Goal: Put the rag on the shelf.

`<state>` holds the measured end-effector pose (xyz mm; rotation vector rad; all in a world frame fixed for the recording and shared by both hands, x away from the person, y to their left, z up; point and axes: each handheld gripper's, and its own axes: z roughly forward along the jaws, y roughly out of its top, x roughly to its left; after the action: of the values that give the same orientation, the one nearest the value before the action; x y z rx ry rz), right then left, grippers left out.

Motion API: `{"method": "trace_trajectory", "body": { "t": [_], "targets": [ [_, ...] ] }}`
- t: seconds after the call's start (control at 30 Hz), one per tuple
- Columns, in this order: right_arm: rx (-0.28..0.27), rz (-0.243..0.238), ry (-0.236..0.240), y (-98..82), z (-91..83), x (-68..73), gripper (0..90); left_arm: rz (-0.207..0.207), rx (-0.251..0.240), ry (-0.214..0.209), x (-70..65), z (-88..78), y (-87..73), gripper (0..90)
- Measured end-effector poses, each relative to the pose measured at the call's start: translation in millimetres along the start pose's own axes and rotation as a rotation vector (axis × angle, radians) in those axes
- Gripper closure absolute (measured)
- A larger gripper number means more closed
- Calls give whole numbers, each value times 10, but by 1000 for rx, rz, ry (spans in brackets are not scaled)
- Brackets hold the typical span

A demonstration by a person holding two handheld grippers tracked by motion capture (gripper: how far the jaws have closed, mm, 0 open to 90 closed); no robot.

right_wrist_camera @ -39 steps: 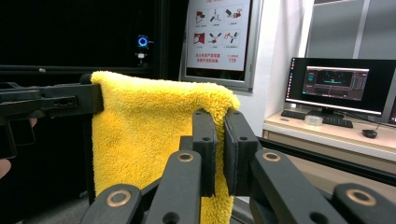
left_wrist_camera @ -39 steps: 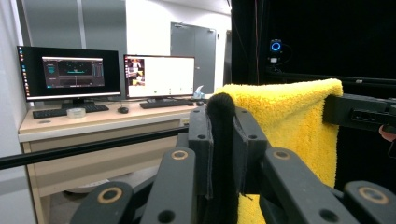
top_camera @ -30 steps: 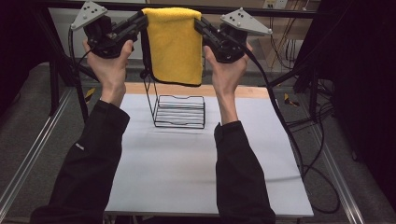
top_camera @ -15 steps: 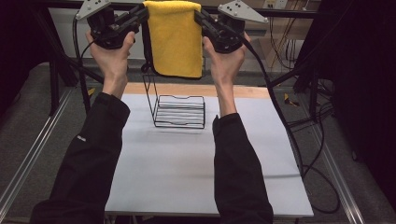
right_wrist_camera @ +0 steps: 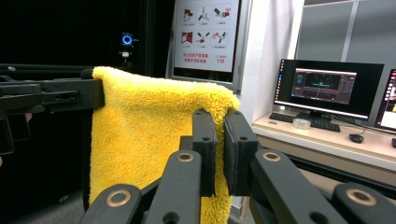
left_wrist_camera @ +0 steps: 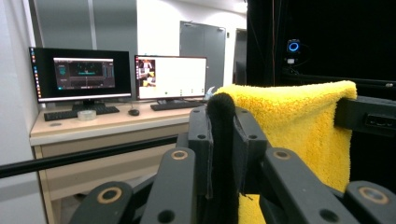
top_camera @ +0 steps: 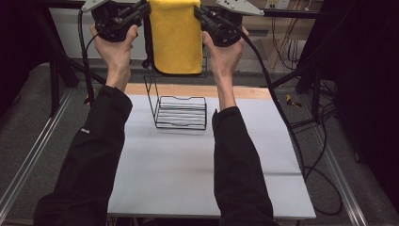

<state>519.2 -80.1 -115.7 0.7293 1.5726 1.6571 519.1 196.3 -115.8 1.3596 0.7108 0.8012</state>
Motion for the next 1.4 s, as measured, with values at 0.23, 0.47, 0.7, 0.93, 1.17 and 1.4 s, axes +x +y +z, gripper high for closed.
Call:
{"method": "trace_trajectory", "body": {
  "t": [0.23,0.47,0.7,0.93,1.17,1.4],
  "targets": [
    [16,-7,-7,-51,44,-28,847,13,8,4,40,48,-73,791],
    [40,-4,-8,-125,117,-47,847,12,23,13,107,101,-130,791],
    [21,7,-11,-97,132,-90,847,43,8,16,89,143,-64,791],
    [-1,10,-6,-63,105,-101,847,38,-10,3,80,143,-18,791],
    [42,-1,-10,-195,68,-116,847,45,27,-25,58,109,-218,791],
    [77,4,10,-375,-26,-91,847,36,47,-55,28,-2,-447,791]
  ]
}}
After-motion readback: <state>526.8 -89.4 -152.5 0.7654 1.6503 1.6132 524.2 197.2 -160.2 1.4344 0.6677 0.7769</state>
